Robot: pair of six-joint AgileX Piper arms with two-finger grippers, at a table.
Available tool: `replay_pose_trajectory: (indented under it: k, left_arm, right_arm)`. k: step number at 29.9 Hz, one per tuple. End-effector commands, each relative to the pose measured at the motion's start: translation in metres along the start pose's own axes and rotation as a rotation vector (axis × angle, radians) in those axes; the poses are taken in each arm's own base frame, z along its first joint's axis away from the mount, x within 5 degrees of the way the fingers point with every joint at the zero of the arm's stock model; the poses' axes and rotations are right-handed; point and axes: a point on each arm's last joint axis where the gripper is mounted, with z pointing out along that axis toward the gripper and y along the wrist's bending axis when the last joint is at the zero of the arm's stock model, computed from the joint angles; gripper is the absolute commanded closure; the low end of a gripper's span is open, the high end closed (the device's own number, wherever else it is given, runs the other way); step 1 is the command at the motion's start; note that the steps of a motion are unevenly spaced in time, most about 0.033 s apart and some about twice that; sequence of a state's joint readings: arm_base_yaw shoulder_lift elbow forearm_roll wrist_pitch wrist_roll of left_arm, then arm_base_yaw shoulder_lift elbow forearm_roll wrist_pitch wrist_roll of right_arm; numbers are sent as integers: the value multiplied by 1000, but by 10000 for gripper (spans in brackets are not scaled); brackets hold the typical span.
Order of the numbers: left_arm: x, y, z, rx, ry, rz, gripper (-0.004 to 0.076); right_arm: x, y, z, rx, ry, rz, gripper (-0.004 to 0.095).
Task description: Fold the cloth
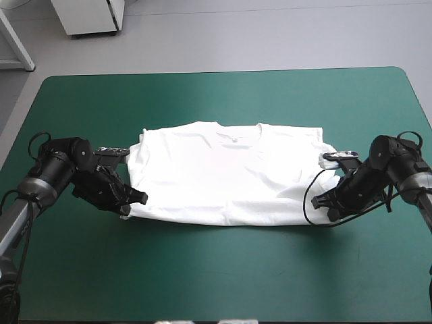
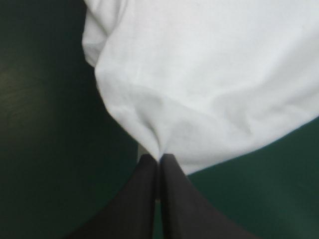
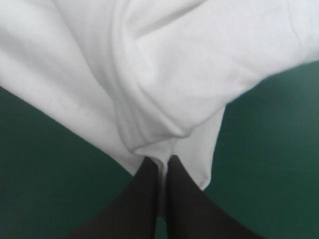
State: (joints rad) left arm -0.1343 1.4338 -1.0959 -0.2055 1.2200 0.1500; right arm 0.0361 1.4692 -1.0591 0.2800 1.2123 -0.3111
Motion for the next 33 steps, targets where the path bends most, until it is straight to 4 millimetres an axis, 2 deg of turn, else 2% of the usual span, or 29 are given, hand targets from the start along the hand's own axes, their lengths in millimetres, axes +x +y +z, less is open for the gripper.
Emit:
replay_pose_trajectory:
  k: [1,3,6,8,12,14,19,22,27,33]
  left_arm:
    - [10,-6,-18,14,0,-1,719]
    - [13,-7,-21,9,-8,-2,683]
    - [18,-7,-32,-20,-49,1,579]
    - [25,-8,-41,-39,-86,-11,496]
    - [39,-12,-67,-61,-191,10,339]
    - [41,-14,-85,-90,-262,24,295]
    - [25,-20,-142,-144,-546,31,283]
    - [13,-23,-169,-160,-669,46,283]
    - [2,-27,-195,-167,-770,61,283]
    - [1,-29,-201,-164,-788,65,283]
  right_arm:
    - [6,8,-19,-6,-51,-12,739]
    - [10,10,-24,-3,-61,-8,620]
    - [17,14,-36,21,-103,9,448]
    - [23,17,-46,33,-141,-2,384]
    - [29,22,-67,74,-228,-7,378]
    - [28,24,-82,106,-294,-17,377]
    - [12,26,-124,193,-503,-12,378]
    - [-1,23,-139,238,-562,5,377]
    - [-27,9,-135,316,-521,17,377]
    - [-55,-6,-103,303,-414,47,377]
